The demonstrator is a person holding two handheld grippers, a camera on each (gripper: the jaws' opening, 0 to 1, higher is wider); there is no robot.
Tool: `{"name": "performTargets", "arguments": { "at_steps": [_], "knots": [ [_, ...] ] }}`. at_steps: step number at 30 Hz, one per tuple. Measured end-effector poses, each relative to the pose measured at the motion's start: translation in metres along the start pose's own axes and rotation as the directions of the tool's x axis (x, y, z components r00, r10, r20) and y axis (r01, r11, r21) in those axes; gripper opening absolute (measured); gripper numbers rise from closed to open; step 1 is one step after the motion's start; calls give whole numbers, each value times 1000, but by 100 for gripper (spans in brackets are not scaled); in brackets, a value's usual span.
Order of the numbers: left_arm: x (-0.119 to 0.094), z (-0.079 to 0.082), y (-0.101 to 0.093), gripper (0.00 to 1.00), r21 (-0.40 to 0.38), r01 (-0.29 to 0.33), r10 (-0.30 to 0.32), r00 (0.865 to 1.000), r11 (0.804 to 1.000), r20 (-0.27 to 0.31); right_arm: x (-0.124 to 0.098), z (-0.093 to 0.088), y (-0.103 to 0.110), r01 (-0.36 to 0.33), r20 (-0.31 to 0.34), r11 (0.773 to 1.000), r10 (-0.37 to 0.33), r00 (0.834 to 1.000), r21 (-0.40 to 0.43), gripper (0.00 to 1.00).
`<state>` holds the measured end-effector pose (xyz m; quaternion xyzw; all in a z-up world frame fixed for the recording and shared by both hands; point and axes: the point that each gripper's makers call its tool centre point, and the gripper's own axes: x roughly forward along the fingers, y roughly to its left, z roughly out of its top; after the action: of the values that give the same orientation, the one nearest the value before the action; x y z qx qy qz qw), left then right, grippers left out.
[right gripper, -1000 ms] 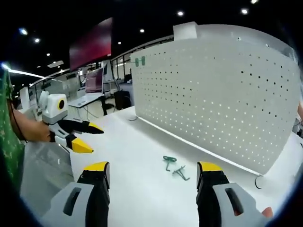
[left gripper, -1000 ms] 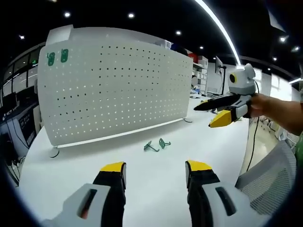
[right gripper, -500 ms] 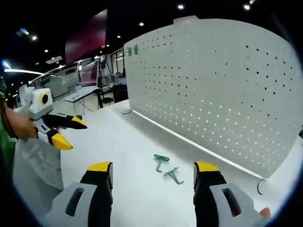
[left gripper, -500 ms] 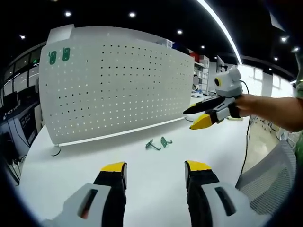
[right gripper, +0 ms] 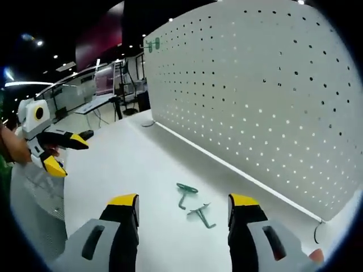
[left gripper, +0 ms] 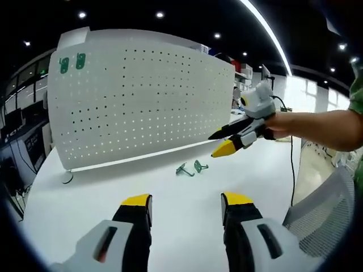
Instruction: Insert the hook assembly into the mounting plate slot until the hook locks in place.
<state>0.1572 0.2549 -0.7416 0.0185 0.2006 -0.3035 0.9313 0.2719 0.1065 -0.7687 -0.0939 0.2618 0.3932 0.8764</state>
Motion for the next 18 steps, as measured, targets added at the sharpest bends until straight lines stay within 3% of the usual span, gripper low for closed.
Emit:
{"name": "performTargets", "arguments": {
  "at_steps": [7, 18],
  "knots": [
    [1, -4, 0, 49, -1, -4, 4, 1000, 1000, -14, 14, -4, -12, -5, -15, 1000, 5, 1000, 1, 59],
    [3, -9, 4, 49, -7, -19, 18, 999, 1000, -33, 29, -10, -17, -22, -25, 1000, 22, 999, -3, 43]
  ]
}}
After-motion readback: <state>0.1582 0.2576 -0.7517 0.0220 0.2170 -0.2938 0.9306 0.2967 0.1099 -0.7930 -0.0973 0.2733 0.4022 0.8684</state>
